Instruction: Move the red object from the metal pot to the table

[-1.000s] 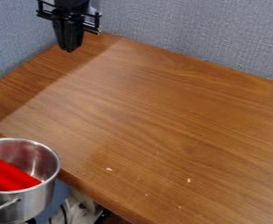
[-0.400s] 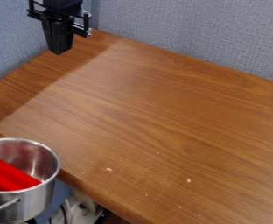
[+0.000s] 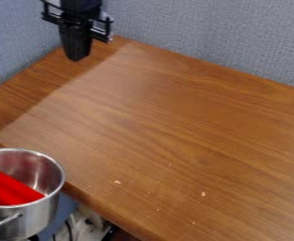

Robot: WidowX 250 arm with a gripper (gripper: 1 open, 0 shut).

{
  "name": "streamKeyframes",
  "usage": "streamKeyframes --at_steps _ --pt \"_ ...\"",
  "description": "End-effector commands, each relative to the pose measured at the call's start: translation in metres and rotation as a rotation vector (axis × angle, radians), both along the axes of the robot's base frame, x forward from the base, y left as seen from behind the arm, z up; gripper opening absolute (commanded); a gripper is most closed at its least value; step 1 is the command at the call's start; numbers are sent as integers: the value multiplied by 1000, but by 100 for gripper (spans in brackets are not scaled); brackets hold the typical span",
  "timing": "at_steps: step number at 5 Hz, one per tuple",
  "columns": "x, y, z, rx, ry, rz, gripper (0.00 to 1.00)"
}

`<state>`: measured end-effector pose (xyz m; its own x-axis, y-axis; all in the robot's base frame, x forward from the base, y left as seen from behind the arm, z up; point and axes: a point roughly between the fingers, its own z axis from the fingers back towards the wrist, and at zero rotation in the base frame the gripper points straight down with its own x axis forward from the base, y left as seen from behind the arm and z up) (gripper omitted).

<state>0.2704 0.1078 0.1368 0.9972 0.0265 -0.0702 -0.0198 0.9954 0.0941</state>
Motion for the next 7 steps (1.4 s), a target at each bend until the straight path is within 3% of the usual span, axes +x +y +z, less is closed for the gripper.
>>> streamKeyframes --at_steps 1,3,5,6,7 --pt "13 -9 18 42 -58 9 0" --pt "-4 -39 15 37 -85 -137 0" --pt "0 -51 21 7 -87 -383 0" --pt "2 -54 27 -9 -105 -490 0" --pt "-9 -63 34 -8 -127 -431 0"
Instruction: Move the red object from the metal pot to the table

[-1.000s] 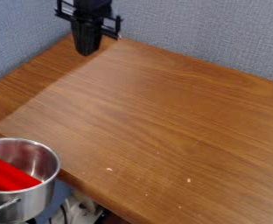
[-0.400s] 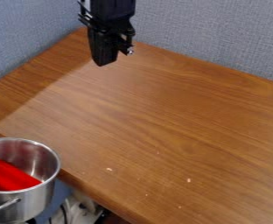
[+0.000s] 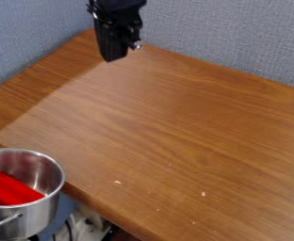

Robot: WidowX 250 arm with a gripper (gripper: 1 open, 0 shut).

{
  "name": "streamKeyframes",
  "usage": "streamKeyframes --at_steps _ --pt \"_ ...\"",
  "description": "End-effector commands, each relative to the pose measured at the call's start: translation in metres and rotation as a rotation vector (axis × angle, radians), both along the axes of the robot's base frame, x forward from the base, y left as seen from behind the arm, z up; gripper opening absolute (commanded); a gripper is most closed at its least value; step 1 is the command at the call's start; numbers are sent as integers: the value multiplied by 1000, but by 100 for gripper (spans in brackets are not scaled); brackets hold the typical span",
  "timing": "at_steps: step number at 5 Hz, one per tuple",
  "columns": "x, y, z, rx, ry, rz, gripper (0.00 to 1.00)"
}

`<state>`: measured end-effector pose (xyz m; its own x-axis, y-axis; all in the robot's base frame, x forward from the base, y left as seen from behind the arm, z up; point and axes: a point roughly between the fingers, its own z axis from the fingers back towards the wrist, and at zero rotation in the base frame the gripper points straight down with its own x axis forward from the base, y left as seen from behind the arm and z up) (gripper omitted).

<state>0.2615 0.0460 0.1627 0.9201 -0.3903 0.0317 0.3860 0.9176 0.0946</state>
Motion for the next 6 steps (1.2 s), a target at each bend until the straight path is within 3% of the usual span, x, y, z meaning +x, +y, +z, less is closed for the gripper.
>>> streamKeyframes --at_steps 1,2,3,4,6 --pt "-18 -18 6 -16 -17 44 0" --pt "-38 -32 1 -34 -14 -18 0" --pt "-48 -38 -1 -46 -10 -21 0" --pt "-36 -52 -1 -44 4 -32 0" --pt "4 -105 -12 -43 22 -112 0"
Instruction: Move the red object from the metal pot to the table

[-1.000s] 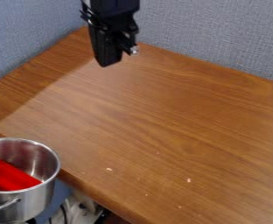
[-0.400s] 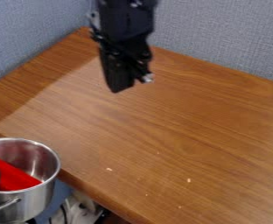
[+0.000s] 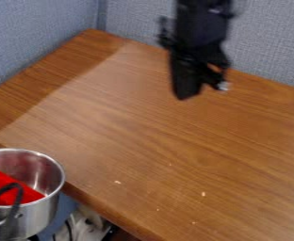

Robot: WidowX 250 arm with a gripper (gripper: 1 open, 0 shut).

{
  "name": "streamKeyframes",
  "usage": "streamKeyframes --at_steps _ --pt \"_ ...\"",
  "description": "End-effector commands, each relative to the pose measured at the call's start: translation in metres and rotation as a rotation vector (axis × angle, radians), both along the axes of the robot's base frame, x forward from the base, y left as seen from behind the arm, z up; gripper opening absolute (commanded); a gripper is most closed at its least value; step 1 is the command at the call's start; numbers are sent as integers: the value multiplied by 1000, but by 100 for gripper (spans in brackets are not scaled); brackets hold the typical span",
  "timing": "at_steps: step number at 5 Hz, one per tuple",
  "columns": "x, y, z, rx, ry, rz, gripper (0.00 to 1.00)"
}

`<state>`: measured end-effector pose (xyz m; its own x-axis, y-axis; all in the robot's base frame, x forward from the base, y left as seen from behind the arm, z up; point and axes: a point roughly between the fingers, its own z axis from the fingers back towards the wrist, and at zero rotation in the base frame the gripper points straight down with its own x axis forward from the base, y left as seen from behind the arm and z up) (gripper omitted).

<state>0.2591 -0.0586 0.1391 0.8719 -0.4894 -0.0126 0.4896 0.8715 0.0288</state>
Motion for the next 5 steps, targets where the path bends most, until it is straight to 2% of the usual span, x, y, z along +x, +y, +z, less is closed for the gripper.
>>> streamKeyframes --at_steps 1,2,3,4,5 --pt "16 -39 -9 1 -20 -16 0" --pt "12 -67 -32 -2 -8 41 0" --pt "14 -77 -38 10 8 127 0" --pt "12 -74 -30 19 13 237 0" --pt "2 -76 -31 27 22 287 0"
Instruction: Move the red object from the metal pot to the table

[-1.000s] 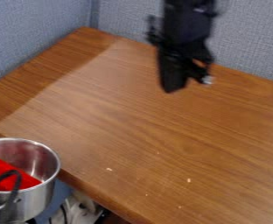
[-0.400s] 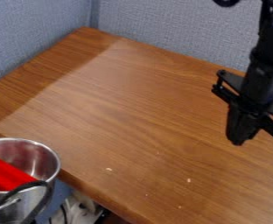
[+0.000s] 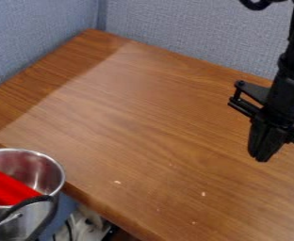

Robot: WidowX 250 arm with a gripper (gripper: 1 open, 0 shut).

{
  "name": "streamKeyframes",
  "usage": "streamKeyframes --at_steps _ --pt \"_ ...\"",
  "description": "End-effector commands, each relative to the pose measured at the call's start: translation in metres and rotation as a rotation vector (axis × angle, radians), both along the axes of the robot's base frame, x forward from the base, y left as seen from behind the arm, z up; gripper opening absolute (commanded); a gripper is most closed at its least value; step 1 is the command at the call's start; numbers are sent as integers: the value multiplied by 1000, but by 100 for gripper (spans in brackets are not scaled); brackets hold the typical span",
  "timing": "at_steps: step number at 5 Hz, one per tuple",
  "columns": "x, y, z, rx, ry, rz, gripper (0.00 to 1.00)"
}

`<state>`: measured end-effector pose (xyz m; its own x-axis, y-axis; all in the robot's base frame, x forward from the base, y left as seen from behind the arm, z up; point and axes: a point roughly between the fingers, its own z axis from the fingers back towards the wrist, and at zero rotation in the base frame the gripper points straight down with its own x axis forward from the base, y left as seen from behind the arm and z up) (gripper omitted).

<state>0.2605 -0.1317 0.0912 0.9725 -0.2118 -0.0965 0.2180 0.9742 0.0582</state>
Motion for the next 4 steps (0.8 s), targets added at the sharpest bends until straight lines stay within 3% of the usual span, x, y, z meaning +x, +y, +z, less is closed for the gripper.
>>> streamKeyframes --at_steps 1,2,3,4 --pt "4 14 20 -31 -39 -4 0" --pt "9 52 26 -9 -40 17 0" --pt "20 101 22 20 -6 -71 0" --pt "30 149 26 27 -6 -231 100"
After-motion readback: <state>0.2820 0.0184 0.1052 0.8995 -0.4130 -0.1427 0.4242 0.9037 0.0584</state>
